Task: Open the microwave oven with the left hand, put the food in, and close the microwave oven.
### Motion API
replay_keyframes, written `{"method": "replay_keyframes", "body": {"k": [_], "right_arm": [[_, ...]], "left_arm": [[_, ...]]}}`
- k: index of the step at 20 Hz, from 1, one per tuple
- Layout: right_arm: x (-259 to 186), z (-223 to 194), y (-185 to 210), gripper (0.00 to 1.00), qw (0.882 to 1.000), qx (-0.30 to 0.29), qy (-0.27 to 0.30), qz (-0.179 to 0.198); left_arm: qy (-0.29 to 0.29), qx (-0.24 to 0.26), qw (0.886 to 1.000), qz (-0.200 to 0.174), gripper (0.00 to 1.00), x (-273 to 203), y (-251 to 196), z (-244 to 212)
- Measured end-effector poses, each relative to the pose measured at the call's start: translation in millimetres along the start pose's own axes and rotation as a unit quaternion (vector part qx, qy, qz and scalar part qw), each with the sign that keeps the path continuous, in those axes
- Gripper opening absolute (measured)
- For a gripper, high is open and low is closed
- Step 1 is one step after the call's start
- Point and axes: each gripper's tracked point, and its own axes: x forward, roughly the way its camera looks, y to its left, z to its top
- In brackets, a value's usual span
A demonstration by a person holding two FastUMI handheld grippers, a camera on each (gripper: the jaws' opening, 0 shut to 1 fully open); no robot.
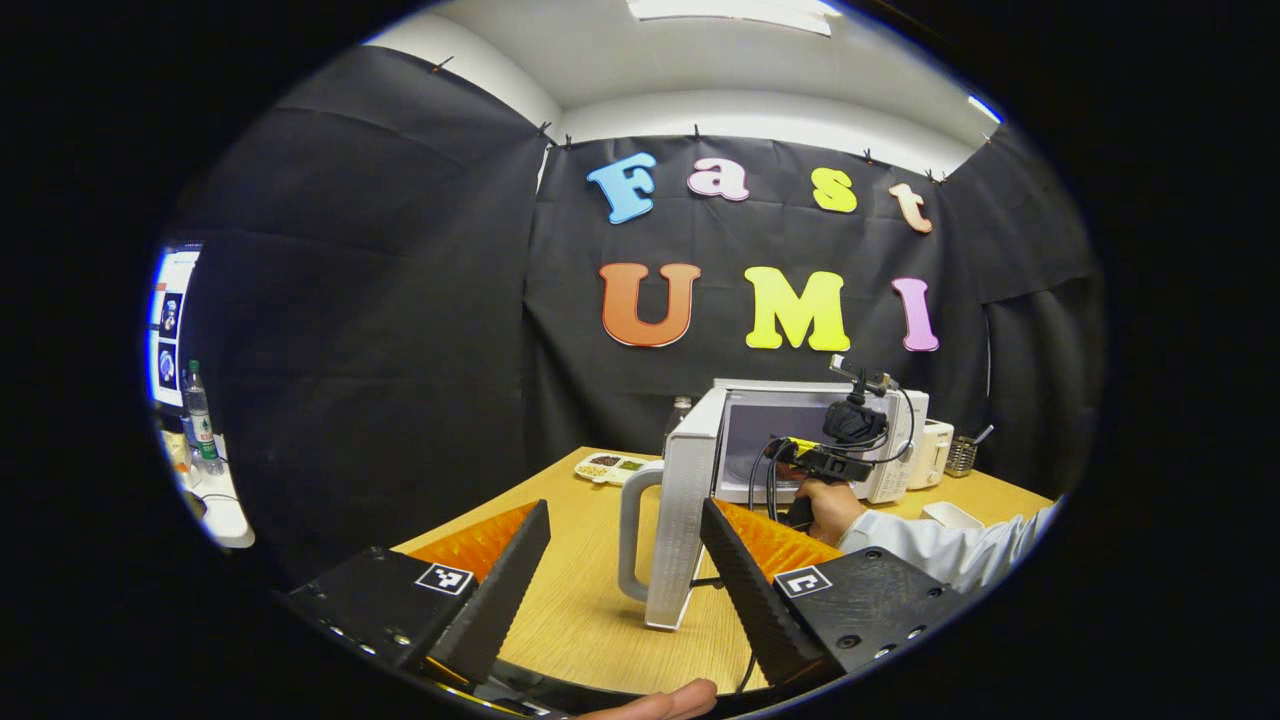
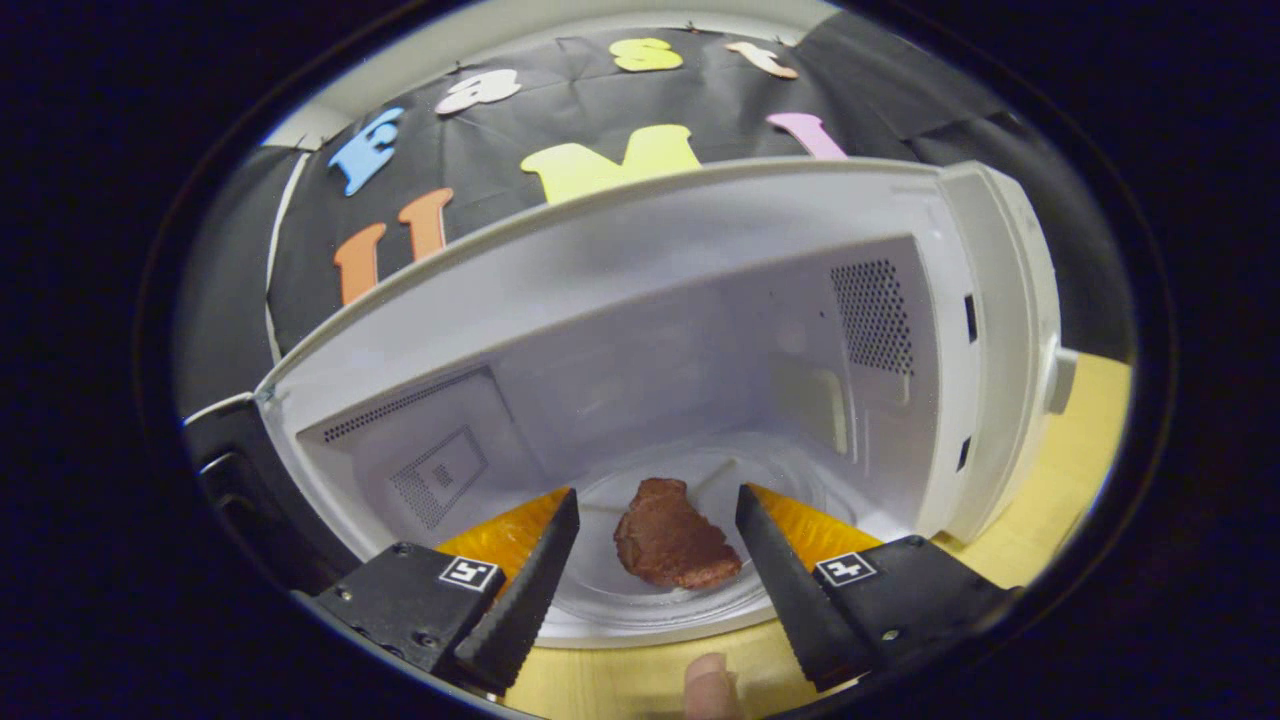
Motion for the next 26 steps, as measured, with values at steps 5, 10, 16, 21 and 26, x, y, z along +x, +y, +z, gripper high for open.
{"method": "replay_keyframes", "body": {"k": [5, 10, 16, 21, 26], "right_arm": [[-55.8, 31.8, 5.2, 1.0, 0.998, -0.045, -0.007, 0.041], [-145.0, 95.2, -18.6, 1.0, 0.994, -0.071, -0.044, 0.074], [-265.9, 195.6, -81.8, 1.0, 0.984, -0.093, -0.125, 0.09], [-358.8, 255.6, -153.9, 0.89, 0.978, -0.108, -0.169, 0.053], [-427.4, 271.5, -211.9, 1.0, 0.975, -0.129, -0.177, 0.028]], "left_arm": [[0.0, -0.029, 1.0, -0.013, 0.94, -3.4, -4.3, 9.0], [-0.014, -0.036, 0.999, -0.037, 0.93, -2.5, -14.6, 35.3], [-0.024, -0.003, 0.998, -0.05, 0.93, 3.9, -18.4, 45.6], [0.006, -0.004, 1.0, -0.01, 0.94, 20.8, 10.4, 16.2], [0.006, -0.027, 1.0, -0.002, 0.43, 36.3, 30.5, 5.3]]}}
